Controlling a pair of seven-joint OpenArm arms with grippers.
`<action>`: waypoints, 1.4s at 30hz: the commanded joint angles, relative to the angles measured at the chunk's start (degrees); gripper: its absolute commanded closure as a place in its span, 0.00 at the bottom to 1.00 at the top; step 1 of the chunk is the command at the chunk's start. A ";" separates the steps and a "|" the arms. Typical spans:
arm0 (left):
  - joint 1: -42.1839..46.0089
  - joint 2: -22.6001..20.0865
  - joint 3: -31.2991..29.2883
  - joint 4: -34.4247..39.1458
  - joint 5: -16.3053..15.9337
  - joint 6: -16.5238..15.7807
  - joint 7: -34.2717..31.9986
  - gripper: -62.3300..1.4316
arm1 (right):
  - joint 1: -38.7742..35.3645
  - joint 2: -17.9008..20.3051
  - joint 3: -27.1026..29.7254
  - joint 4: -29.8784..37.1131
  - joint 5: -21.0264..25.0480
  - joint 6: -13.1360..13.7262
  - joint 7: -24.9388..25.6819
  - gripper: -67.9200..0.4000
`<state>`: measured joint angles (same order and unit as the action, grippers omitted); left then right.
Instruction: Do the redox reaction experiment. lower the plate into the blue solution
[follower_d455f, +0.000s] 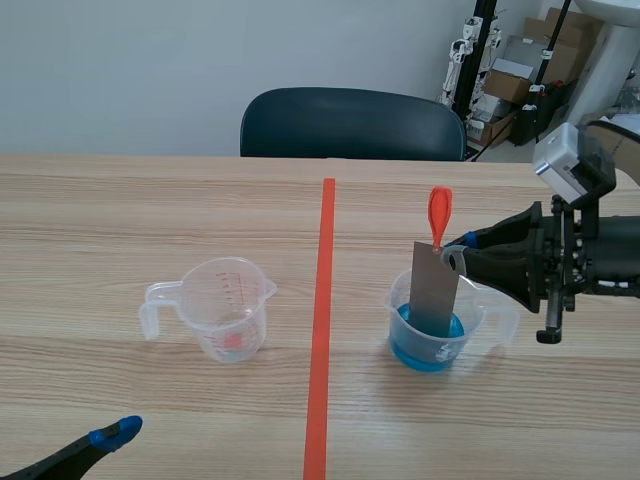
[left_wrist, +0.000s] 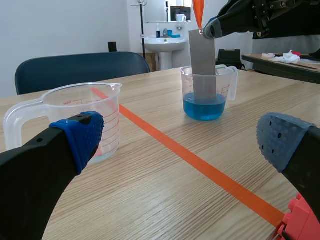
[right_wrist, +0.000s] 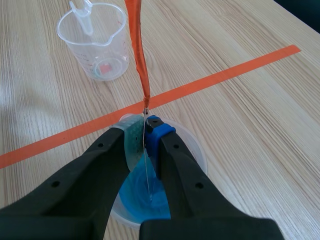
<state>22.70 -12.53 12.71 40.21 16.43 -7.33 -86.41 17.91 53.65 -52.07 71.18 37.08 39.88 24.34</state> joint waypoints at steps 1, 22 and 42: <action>0.13 0.11 0.13 0.83 -0.13 0.09 -2.62 0.00 | 0.79 0.15 1.07 0.09 0.55 0.20 0.39 0.99; 0.13 0.11 0.13 0.83 -0.13 0.11 -2.62 0.00 | 0.79 0.15 1.07 0.09 0.55 0.20 0.37 0.99; 0.13 0.11 0.13 0.83 -0.13 0.11 -2.62 0.00 | 0.79 0.17 1.07 0.09 0.57 0.20 -0.87 0.99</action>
<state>22.70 -12.53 12.71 40.21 16.43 -7.33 -86.41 17.93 53.65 -51.70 71.18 37.50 39.88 23.49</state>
